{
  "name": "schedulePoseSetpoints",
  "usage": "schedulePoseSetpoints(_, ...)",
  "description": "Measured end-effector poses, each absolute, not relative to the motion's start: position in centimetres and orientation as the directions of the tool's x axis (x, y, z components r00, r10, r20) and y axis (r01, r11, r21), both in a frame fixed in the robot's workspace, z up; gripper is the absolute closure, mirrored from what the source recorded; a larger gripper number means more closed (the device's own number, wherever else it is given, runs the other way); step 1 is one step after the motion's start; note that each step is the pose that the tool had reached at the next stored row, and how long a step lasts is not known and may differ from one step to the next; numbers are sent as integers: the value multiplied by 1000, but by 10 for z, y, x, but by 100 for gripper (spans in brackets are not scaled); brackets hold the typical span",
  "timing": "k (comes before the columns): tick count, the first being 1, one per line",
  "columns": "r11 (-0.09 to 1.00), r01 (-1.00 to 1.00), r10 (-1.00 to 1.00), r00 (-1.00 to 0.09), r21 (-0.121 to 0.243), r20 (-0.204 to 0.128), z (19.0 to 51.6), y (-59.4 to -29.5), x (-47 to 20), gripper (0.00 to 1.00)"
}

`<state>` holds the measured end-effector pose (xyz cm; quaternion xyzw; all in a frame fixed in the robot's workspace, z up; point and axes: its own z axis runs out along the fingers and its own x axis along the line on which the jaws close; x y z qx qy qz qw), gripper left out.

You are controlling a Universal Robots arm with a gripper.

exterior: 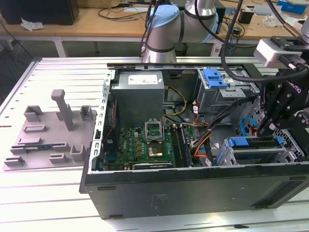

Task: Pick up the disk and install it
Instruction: 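Insert the second disk wire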

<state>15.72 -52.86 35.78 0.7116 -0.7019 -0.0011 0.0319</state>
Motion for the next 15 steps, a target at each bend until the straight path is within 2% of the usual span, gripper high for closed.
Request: schedulePoseSetpoints(15,-13,-999,-999,15,47,40,352,-526,159,84)
